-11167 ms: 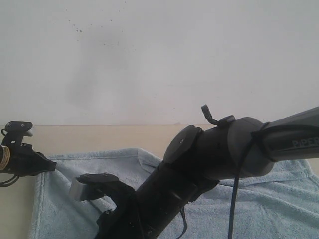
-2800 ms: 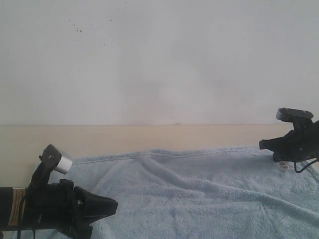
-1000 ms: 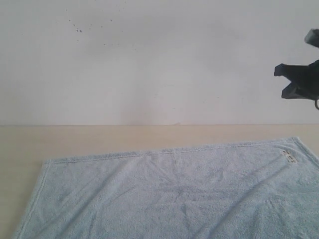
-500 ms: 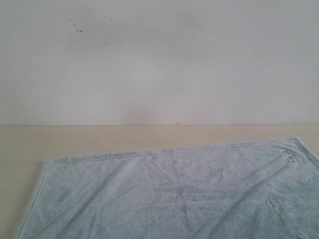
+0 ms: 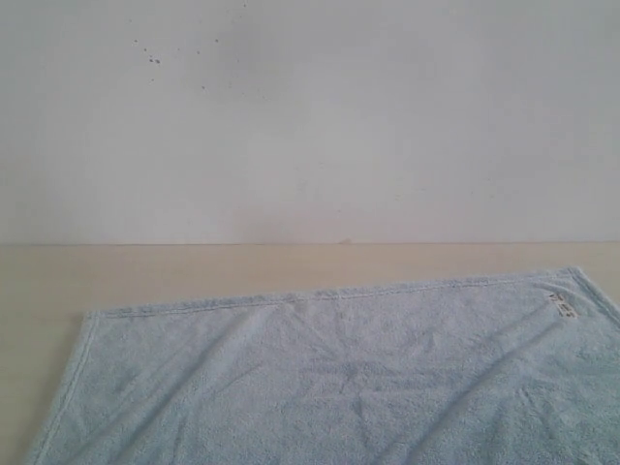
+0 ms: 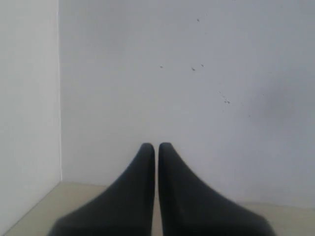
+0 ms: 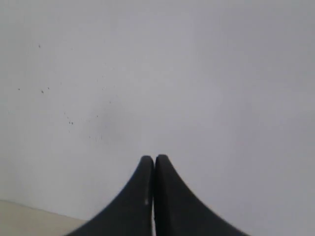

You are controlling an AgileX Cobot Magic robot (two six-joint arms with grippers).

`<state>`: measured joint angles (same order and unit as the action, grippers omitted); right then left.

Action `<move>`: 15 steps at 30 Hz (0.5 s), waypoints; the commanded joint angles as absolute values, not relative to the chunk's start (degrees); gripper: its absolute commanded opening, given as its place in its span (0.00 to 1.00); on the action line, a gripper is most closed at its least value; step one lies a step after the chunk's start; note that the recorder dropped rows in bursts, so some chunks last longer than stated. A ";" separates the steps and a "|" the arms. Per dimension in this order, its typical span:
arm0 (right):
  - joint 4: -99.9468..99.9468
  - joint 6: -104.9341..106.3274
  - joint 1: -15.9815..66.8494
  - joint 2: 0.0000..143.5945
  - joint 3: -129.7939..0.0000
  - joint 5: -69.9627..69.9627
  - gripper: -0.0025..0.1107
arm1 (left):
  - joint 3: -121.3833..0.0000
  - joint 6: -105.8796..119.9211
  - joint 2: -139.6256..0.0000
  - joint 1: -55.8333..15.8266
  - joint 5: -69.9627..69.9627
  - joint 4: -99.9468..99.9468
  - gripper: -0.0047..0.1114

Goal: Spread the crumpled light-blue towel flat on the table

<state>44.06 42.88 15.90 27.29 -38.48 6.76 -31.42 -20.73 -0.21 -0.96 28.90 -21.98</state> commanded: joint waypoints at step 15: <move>46.53 32.23 15.91 19.25 -1.16 -10.28 0.02 | -20.07 -3.37 0.00 -1.79 32.70 3.15 0.08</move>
<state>46.40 33.90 15.90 19.51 -4.30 -8.28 -20.22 -2.82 -0.31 -1.36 32.77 2.54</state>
